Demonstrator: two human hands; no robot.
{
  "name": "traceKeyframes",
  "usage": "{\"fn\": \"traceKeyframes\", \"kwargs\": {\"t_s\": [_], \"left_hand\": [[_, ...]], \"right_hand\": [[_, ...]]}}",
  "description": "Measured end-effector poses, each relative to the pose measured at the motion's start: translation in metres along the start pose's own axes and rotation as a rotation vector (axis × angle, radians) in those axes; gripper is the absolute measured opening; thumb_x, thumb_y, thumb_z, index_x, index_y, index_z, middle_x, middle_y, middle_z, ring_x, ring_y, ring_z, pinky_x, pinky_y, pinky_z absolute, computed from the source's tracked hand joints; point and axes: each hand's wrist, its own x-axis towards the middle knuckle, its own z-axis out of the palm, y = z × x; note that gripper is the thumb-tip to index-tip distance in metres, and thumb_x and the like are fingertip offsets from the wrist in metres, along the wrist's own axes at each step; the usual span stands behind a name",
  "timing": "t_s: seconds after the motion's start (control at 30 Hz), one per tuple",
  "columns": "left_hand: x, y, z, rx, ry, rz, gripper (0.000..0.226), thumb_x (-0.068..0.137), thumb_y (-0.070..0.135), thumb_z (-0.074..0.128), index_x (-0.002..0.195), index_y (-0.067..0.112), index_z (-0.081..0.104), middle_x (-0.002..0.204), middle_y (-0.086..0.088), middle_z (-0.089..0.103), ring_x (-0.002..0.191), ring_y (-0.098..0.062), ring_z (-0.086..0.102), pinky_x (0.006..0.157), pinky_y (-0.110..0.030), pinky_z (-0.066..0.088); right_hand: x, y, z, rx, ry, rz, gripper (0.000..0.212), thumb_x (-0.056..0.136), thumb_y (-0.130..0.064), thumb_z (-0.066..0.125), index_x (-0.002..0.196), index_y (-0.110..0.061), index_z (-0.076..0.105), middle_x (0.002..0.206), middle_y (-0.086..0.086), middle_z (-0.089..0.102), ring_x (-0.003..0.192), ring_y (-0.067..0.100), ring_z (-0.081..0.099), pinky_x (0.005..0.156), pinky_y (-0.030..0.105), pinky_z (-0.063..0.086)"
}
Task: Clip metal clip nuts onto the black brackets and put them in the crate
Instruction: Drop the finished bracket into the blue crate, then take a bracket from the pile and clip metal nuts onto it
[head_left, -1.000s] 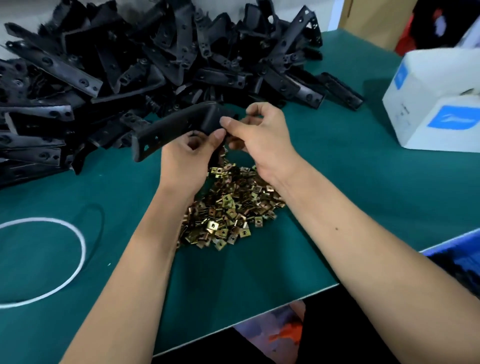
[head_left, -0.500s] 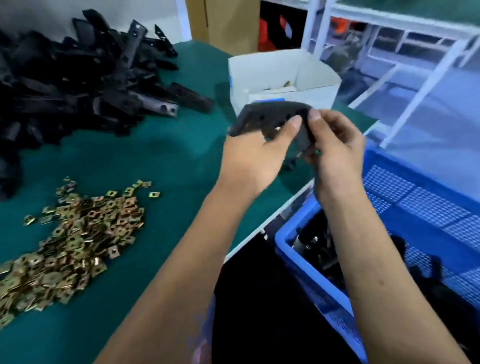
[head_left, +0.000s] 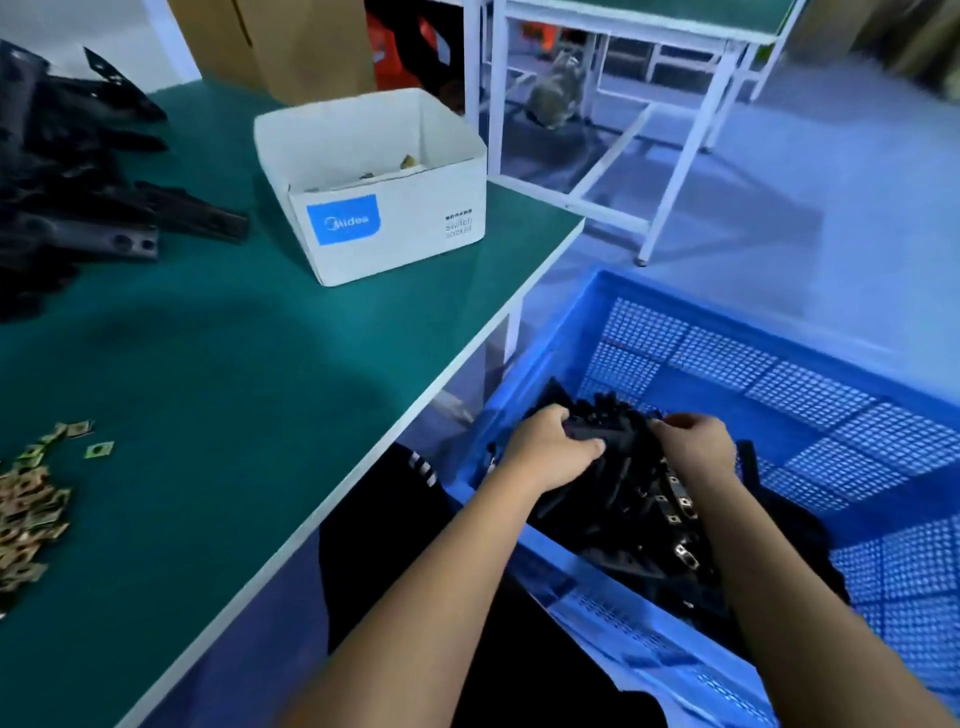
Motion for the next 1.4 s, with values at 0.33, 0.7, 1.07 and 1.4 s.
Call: {"fn": "traceKeyframes", "kwargs": {"t_s": [0.33, 0.7, 1.07, 1.4], "left_hand": [[-0.017, 0.046, -0.049, 0.029, 0.453, 0.373, 0.039, 0.09, 0.027, 0.072, 0.128, 0.021, 0.064, 0.124, 0.002, 0.07, 0.111, -0.017, 0.067, 0.101, -0.034, 0.05], [-0.128, 0.005, -0.204, -0.315, 0.984, 0.522, 0.02, 0.085, 0.012, 0.066, 0.098, 0.027, 0.064, 0.09, 0.011, 0.071, 0.066, -0.027, 0.072, 0.074, -0.049, 0.06], [-0.288, -0.2, -0.31, 0.016, 1.79, -0.095, 0.02, 0.085, 0.015, 0.065, 0.105, 0.014, 0.065, 0.118, -0.007, 0.054, 0.101, -0.021, 0.059, 0.093, -0.028, 0.044], [-0.317, -0.27, -0.347, -0.333, 1.766, -0.306, 0.022, 0.09, 0.018, 0.064, 0.112, 0.012, 0.062, 0.105, 0.002, 0.061, 0.087, -0.009, 0.053, 0.079, -0.018, 0.033]], "right_hand": [[-0.018, -0.083, -0.006, 0.063, 0.059, -0.341, 0.009, 0.092, -0.025, 0.072, 0.089, -0.018, 0.073, 0.078, -0.005, 0.07, 0.08, 0.02, 0.068, 0.066, 0.024, 0.043], [-0.187, -0.246, 0.049, 0.217, -0.147, -1.247, 0.011, 0.09, -0.023, 0.071, 0.08, -0.018, 0.07, 0.061, -0.005, 0.063, 0.055, 0.014, 0.053, 0.057, 0.025, 0.042], [-0.39, -0.345, 0.175, -0.254, -0.74, -1.69, 0.004, 0.089, -0.026, 0.074, 0.089, -0.022, 0.076, 0.079, -0.011, 0.069, 0.08, 0.014, 0.066, 0.08, 0.033, 0.054], [-0.505, -0.37, 0.272, -0.452, -0.832, -1.556, 0.074, 0.097, -0.036, 0.068, 0.158, -0.048, 0.027, 0.145, 0.016, 0.04, 0.135, 0.039, 0.04, 0.111, 0.048, 0.043]]}}
